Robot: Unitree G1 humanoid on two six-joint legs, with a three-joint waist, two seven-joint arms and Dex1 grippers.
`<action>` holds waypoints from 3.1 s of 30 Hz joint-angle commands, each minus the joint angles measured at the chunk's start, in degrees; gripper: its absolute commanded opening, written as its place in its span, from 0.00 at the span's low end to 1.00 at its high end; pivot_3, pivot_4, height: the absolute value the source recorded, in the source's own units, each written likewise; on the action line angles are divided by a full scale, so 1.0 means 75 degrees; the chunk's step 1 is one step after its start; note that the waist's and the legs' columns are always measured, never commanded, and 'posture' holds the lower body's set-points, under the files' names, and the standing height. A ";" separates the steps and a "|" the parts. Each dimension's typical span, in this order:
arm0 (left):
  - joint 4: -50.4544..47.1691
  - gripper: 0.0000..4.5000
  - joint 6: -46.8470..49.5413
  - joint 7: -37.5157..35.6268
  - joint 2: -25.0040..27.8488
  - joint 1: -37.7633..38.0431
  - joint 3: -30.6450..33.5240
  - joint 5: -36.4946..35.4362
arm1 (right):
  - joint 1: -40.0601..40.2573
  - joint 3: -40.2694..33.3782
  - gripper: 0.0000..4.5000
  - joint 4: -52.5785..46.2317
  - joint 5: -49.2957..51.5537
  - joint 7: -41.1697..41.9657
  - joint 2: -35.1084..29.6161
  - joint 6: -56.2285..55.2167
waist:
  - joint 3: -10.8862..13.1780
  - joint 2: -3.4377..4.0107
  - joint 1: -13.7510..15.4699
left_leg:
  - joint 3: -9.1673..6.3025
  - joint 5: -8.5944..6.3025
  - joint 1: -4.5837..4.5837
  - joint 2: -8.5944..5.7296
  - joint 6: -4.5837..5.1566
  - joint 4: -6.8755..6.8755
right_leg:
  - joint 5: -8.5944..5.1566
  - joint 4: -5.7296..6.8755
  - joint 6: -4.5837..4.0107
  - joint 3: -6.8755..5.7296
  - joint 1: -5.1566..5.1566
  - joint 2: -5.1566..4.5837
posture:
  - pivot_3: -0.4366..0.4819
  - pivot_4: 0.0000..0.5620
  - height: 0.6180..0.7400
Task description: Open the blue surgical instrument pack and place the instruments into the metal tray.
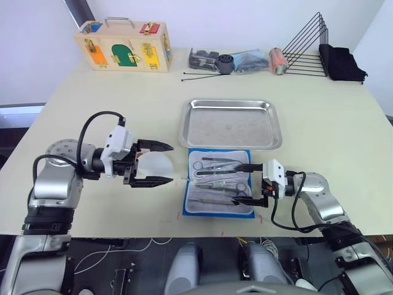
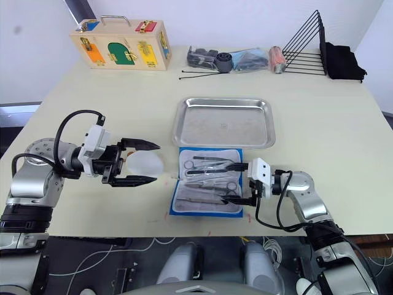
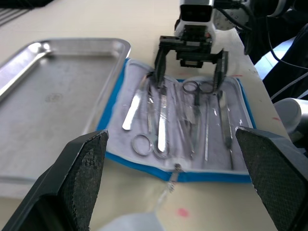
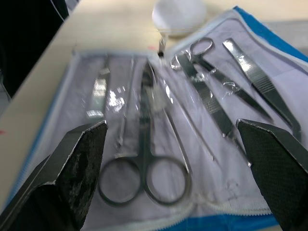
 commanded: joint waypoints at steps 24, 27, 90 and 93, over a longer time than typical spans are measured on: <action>-0.0303 0.99 -0.0463 -0.0409 0.0256 0.0394 0.0383 -0.0599 | 0.0234 0.0765 1.00 0.0757 -0.0827 -0.0342 -0.0332 0.1243 | -0.0063 -0.0058 0.0001 | -0.0003 0.0000 0.0029 0.0002 0.0001 -0.0001 | -0.0001 0.0000 0.0000 -0.0001 0.0020 0.0000 | 0.48 0.27 1.00; -0.0316 0.99 -0.0555 -0.0460 0.0296 0.0388 0.0379 -0.0761 | 0.0242 0.0770 1.00 0.0814 -0.0827 -0.0338 -0.0323 0.1147 | -0.0065 -0.0059 0.0001 | -0.0002 0.0000 0.0031 0.0002 0.0000 -0.0001 | -0.0001 0.0000 0.0000 -0.0001 0.0021 0.0000 | 0.48 0.27 1.00; 0.6815 0.57 -0.3947 0.0344 -0.2654 -0.3961 -0.2353 0.2975 | 0.0094 0.0608 1.00 0.1625 -0.0863 -0.0673 0.0083 -0.0033 | -0.0087 -0.0086 -0.0032 | 0.0005 -0.0010 0.0134 0.0008 0.0016 -0.0027 | -0.0005 -0.0027 -0.0007 0.0006 0.0122 0.0013 | 0.48 0.27 1.00; 0.7034 0.57 -0.4091 0.0361 -0.2723 -0.4013 -0.2314 0.3088 | 0.0119 0.0610 1.00 0.1608 -0.0860 -0.0683 0.0078 -0.0030 | -0.0087 -0.0086 -0.0029 | 0.0003 -0.0010 0.0133 0.0008 0.0017 -0.0027 | -0.0005 -0.0027 -0.0007 0.0005 0.0122 0.0013 | 0.48 0.27 1.00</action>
